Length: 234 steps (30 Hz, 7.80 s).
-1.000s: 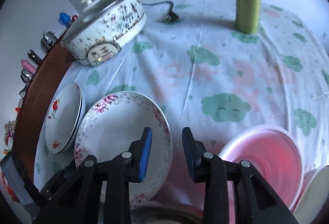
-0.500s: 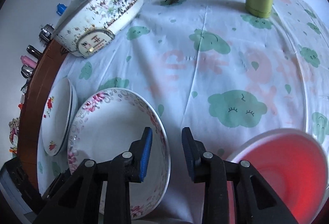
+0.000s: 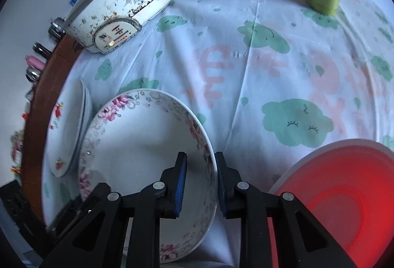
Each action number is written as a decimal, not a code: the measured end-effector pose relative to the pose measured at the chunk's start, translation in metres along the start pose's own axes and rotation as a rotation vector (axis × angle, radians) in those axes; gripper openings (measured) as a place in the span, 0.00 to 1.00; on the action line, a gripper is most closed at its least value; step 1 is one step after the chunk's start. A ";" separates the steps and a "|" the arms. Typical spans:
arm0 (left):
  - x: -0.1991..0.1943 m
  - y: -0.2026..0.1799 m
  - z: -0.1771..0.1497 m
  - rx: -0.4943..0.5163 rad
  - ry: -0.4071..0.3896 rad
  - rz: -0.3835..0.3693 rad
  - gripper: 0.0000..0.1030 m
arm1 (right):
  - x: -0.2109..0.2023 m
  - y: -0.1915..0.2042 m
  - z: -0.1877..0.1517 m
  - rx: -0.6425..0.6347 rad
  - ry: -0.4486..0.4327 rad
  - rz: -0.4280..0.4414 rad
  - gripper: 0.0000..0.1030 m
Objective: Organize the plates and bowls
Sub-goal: 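Lift the pink-floral bowl with the right gripper toward the stacked plates, then lower the pink-floral bowl onto the red-flower plate stack with the right gripper, then open the right gripper and release the bowl on the stack, then move the right gripper to the rim of the pink plastic bowl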
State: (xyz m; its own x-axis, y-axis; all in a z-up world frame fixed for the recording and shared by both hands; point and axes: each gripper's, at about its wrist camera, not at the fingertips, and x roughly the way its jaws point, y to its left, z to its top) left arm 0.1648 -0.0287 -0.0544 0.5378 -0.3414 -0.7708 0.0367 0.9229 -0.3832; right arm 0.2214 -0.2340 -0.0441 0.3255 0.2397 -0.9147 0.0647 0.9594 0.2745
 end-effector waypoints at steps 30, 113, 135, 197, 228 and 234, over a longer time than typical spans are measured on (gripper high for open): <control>-0.036 0.006 0.021 0.022 -0.171 -0.005 0.30 | -0.058 0.019 -0.030 -0.004 -0.165 0.078 0.11; -0.079 0.125 0.091 -0.022 -0.257 0.085 0.30 | -0.038 0.143 -0.052 0.091 -0.336 0.294 0.12; -0.053 0.142 0.106 -0.052 -0.220 0.168 0.30 | 0.008 0.155 -0.033 0.119 -0.313 0.300 0.12; -0.041 0.120 0.098 0.098 -0.280 0.410 0.67 | 0.008 0.149 -0.051 0.091 -0.514 0.203 0.23; -0.066 0.104 0.081 0.127 -0.453 0.429 0.89 | -0.019 0.117 -0.090 0.170 -0.692 -0.076 0.41; -0.064 0.096 0.073 0.167 -0.460 0.415 0.89 | -0.027 0.116 -0.098 0.165 -0.726 -0.086 0.41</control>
State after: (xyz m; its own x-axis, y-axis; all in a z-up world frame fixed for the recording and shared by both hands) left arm 0.1953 0.0948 -0.0042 0.8402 0.1275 -0.5271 -0.1417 0.9898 0.0136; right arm 0.1282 -0.1148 -0.0170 0.8499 -0.0486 -0.5246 0.2401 0.9220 0.3036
